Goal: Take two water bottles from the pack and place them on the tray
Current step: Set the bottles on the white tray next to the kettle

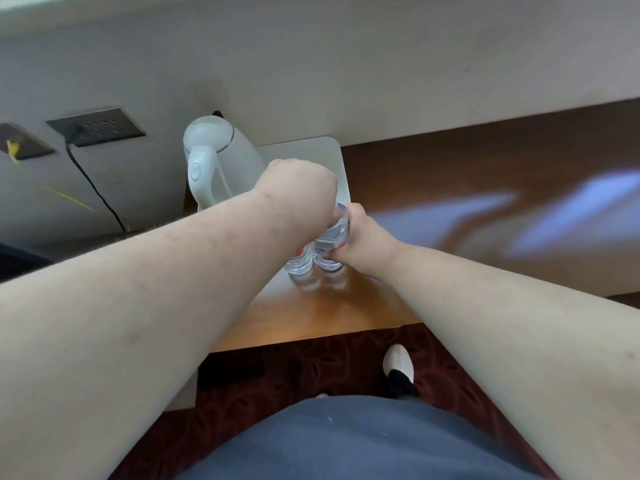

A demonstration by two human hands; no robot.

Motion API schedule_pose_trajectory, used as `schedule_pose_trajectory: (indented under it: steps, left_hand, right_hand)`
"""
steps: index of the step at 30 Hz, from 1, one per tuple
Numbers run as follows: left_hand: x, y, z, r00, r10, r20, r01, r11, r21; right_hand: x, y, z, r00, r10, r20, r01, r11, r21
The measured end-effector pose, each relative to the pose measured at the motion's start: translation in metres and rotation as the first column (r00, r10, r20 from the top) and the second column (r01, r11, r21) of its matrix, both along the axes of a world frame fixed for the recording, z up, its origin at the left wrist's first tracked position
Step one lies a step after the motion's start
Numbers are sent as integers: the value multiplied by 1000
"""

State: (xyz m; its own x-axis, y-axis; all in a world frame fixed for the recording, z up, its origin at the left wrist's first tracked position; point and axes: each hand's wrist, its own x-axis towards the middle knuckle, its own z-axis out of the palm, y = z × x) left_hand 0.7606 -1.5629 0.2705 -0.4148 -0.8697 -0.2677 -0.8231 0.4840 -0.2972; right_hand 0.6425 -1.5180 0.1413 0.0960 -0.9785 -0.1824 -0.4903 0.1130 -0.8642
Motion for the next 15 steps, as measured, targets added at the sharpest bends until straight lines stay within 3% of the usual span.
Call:
schedule_pose_trajectory:
  steps: [7,15]
  left_hand:
    - [-1,4,50,982,-189,-3,188,974,123]
    - [14,0,32,981,-190,-46,195,964,180]
  right_hand:
    - [-15,4,24,994,93,-49,-94,995,-19]
    - [-6,-8,12,968,134,-213,-133,991,21]
